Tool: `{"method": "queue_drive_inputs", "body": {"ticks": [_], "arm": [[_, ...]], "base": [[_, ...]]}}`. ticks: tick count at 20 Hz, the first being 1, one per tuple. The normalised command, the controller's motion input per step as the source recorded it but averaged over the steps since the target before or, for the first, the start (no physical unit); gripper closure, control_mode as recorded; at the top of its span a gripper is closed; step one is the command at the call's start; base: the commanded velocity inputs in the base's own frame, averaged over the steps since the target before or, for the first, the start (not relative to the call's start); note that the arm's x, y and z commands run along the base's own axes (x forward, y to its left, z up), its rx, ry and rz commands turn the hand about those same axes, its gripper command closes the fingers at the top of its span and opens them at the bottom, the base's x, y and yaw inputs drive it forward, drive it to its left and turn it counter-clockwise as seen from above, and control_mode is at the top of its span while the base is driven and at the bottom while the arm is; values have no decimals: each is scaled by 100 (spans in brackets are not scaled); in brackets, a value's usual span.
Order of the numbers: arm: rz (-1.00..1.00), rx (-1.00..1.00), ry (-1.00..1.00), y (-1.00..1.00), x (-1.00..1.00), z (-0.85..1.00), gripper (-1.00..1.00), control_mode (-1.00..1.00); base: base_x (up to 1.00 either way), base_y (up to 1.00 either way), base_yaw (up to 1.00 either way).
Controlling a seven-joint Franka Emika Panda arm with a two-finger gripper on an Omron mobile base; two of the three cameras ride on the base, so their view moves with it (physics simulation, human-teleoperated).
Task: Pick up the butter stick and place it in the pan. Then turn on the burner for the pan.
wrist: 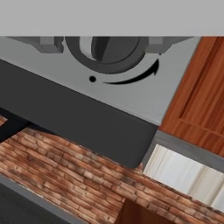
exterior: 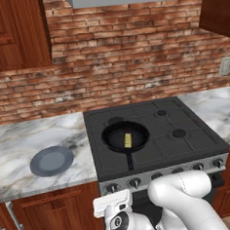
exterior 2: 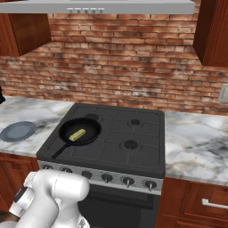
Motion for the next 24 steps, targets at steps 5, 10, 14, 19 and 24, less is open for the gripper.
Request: {"method": "queue_drive_inputs", "body": {"ticks": [5,10,14,19,24], "arm": [[0,0,0,0,0,0,100,-100],[0,0,0,-2,0,0,100,-100],[1,0,0,-8,0,0,100,-100],[5,0,0,-22,2,0,100,-100],[7,0,0,-25,0,0,100,-100]], "base": [[0,0,0],[0,0,0],[0,0,0],[0,0,0],[0,0,0]]}}
